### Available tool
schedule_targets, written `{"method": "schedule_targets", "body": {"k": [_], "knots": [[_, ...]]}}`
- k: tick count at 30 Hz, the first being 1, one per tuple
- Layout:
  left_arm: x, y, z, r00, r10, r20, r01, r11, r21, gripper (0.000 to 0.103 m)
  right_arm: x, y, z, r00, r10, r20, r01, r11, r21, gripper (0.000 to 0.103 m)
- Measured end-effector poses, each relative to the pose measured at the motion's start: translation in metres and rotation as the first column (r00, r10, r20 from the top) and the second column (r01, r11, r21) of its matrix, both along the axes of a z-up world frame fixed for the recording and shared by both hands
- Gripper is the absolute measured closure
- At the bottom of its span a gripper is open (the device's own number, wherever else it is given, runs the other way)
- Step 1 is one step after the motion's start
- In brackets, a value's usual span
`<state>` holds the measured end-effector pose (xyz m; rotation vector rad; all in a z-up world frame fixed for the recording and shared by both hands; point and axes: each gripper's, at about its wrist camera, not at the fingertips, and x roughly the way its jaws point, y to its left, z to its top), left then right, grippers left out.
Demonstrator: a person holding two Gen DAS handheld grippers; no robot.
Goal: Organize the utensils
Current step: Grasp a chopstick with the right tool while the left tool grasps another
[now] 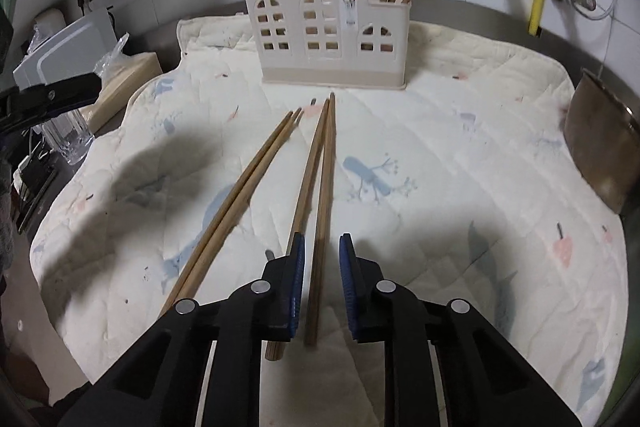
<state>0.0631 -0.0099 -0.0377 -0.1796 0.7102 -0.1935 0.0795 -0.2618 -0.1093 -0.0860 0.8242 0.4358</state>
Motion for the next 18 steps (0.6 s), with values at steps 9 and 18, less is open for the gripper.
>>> {"method": "schedule_targets", "body": {"k": [9,18], "knots": [[-0.008,-0.002,-0.019,0.999,-0.001,-0.043,0.001,1.0,-0.01,0.051,0.005,0.009,-0.008,1.0,0.002,-0.013,-0.002,1.0,-0.021,0.092],[-0.014,-0.019,-0.036,0.995,-0.043,-0.088,0.041,0.999,-0.021,0.052,0.006,0.012,-0.014,1.0,-0.01,-0.014,0.009,0.998,-0.055,0.095]]}}
